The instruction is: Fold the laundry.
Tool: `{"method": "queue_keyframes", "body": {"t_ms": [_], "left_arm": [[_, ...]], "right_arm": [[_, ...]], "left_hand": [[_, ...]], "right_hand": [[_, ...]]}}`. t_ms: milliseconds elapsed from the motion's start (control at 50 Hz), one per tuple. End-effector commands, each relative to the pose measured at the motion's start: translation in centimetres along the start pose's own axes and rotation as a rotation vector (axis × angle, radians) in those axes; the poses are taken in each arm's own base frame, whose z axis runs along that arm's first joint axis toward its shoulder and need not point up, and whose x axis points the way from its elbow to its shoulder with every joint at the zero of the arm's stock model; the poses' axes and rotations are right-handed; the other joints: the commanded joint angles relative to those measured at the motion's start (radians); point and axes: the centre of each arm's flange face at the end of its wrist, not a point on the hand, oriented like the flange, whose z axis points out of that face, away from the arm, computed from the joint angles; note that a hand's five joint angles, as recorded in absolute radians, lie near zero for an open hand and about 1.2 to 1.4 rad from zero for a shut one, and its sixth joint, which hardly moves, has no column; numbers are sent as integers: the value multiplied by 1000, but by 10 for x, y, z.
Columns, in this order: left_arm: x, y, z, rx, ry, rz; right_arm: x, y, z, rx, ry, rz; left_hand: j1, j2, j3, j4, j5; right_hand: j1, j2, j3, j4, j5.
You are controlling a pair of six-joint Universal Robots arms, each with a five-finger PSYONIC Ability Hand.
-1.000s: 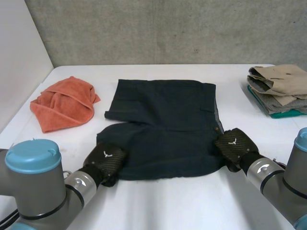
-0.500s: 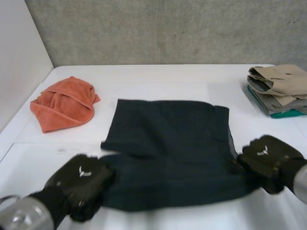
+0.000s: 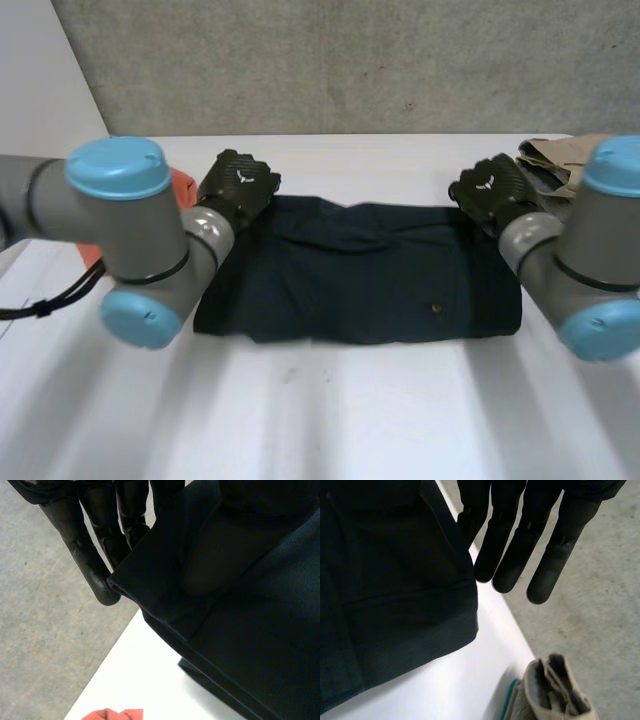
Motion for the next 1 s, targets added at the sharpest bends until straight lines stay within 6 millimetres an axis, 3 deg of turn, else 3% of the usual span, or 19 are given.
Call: {"method": "queue_keyframes", "body": {"t_ms": [20,40,60,120,280,300,360,400,460,580,760,900,1000], "left_arm": [[5,8,37,14,-56,5],[5,8,37,15,-57,6],[4,7,37,18,-61,2],[5,6,34,14,-64,0],[4,-12,-12,-4,-37,-5],[3,-15,-23,-5,-33,-7],[1,-19,-39,-5,-28,-6],[0,-20,-50,-1,-30,-8],[1,-19,-60,13,-31,-7],[6,-12,-65,16,-32,-5],[5,-20,-48,80,-20,-2],[16,-19,-47,59,52,-1],[18,-16,-47,9,88,0]], "right_arm": [[-17,16,57,80,98,-15],[-20,17,59,83,100,-15],[-18,14,61,88,117,-9],[-10,4,56,99,140,8],[-7,4,-7,-61,0,134],[-10,7,-21,-104,-47,174],[-17,18,-36,-173,-126,245],[-18,37,-46,-244,-171,313],[-19,58,-51,-282,-197,372],[-10,72,-41,-209,-113,385],[16,46,-21,-91,-49,381],[27,30,-33,-232,-159,437],[34,16,-36,-232,-208,444]], "left_hand": [[-943,-1008,-1003,-1012,-999],[-833,-898,-892,-901,-888],[-953,-1018,-1012,-1021,-1008],[-953,-1018,-1012,-1021,-1008],[-953,-1018,-1012,-1021,-1008],[-953,-1018,-1012,-1021,-1008],[-953,-1018,-1012,-1021,-1008],[-953,-1018,-1012,-1021,-1008],[-953,-1018,-1012,-1021,-1008],[-953,-1018,-1012,-1021,-1008],[-953,-1018,-1012,-1021,-1008],[-949,-1014,-1009,-1018,-1005],[-946,-1011,-1006,-1015,-1002]], "right_hand": [[-896,-960,-988,-1007,-989],[-896,-960,-988,-1007,-989],[-896,-960,-988,-1007,-989],[-896,-960,-988,-1007,-989],[-896,-960,-988,-1007,-989],[-896,-960,-988,-1007,-989],[-896,-960,-988,-1007,-989],[-877,-941,-969,-988,-970],[-845,-908,-937,-956,-938],[-853,-917,-946,-965,-947],[-801,-864,-893,-912,-894],[-742,-806,-834,-853,-835],[-730,-794,-823,-842,-823]]}}
